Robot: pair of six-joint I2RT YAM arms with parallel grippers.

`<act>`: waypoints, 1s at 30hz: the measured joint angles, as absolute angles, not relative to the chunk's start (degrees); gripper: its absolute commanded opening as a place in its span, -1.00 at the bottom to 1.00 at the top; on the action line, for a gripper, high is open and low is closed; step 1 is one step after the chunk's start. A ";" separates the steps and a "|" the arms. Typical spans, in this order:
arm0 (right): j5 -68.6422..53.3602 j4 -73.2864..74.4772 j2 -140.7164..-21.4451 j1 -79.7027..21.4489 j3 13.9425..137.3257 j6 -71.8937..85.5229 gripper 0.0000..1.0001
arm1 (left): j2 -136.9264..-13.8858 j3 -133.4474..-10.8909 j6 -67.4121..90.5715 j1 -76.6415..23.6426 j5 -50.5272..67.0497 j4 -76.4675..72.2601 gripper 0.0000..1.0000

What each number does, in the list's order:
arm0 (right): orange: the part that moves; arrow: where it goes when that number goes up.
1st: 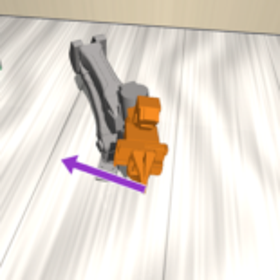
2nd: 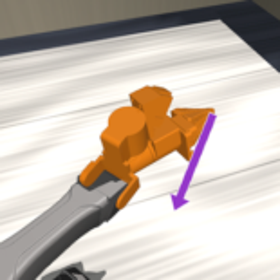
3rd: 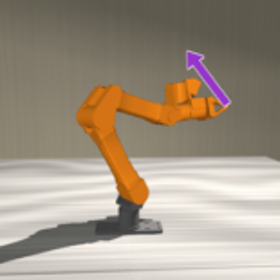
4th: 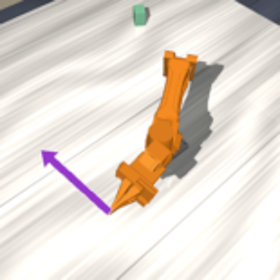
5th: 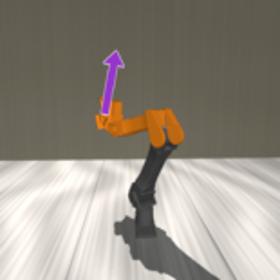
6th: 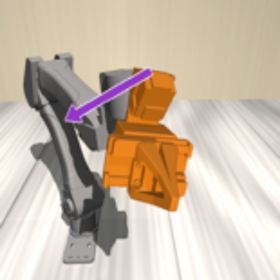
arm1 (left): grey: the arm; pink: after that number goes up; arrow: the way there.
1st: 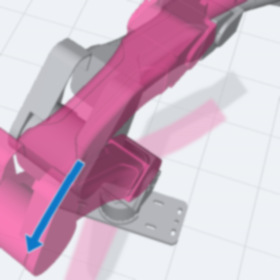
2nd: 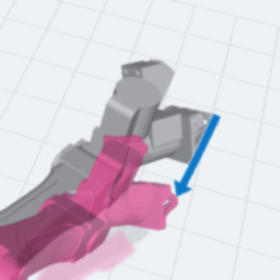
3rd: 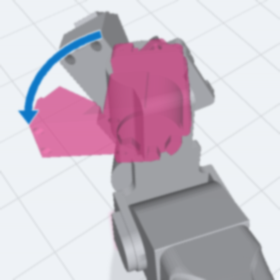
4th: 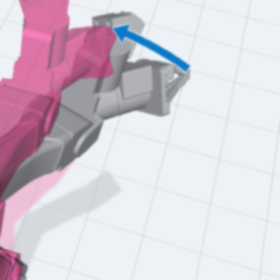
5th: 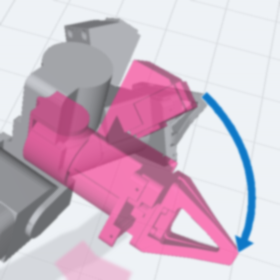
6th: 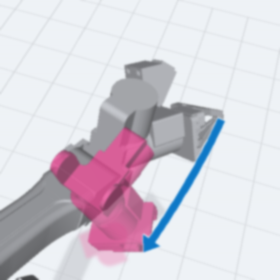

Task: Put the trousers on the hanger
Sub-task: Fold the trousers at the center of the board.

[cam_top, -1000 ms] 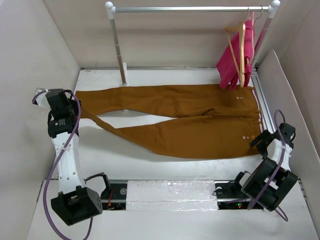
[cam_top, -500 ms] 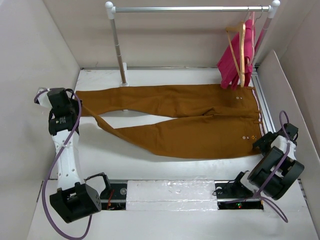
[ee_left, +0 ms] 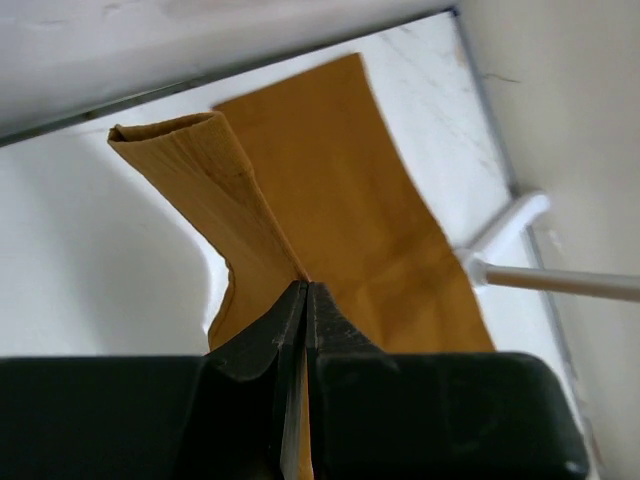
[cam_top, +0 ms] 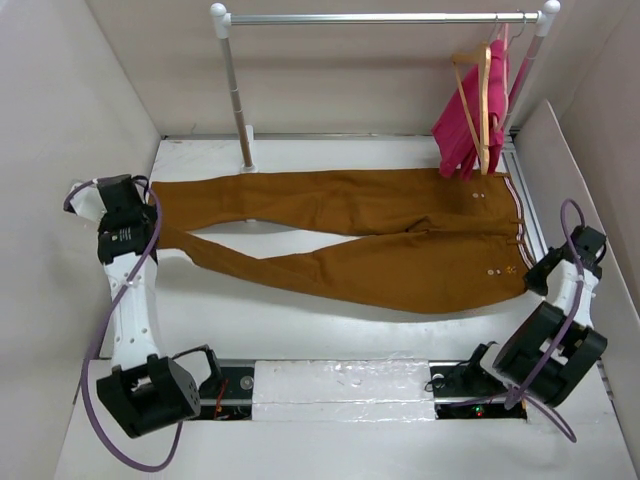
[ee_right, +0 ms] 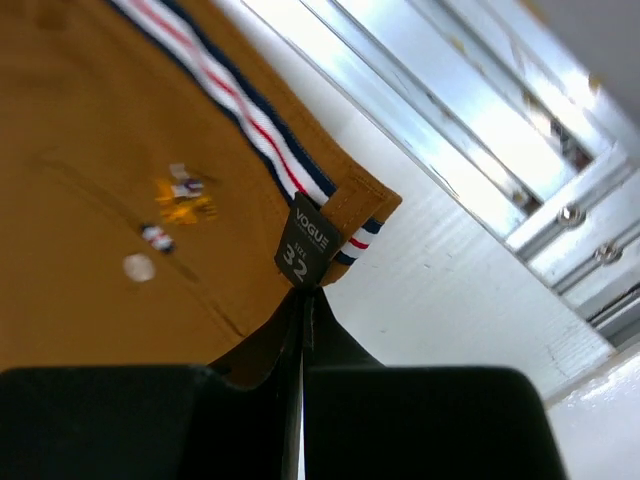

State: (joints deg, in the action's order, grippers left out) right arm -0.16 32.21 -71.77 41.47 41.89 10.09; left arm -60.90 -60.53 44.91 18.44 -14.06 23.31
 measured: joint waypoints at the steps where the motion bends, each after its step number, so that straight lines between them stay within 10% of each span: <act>1: 0.01 32.73 -70.39 40.53 42.98 10.09 -1.00 | -61.84 -60.84 44.99 18.41 -14.90 24.12 -1.00; 18: -1.85 33.26 -77.30 31.73 68.75 9.17 -1.00 | -80.20 -82.74 45.08 18.37 -23.40 28.14 -1.00; 24: -2.61 27.35 -82.21 27.11 70.35 9.91 -1.00 | -79.05 -70.48 42.22 17.08 -21.58 25.71 -0.96; 28: -3.27 23.97 -78.56 27.46 62.46 11.86 -1.00 | -75.81 -60.77 41.34 16.97 -17.72 28.93 -0.59; 30: -4.16 22.81 -79.24 27.57 62.35 12.23 -1.00 | -75.79 -59.46 39.38 17.78 -15.92 29.95 0.22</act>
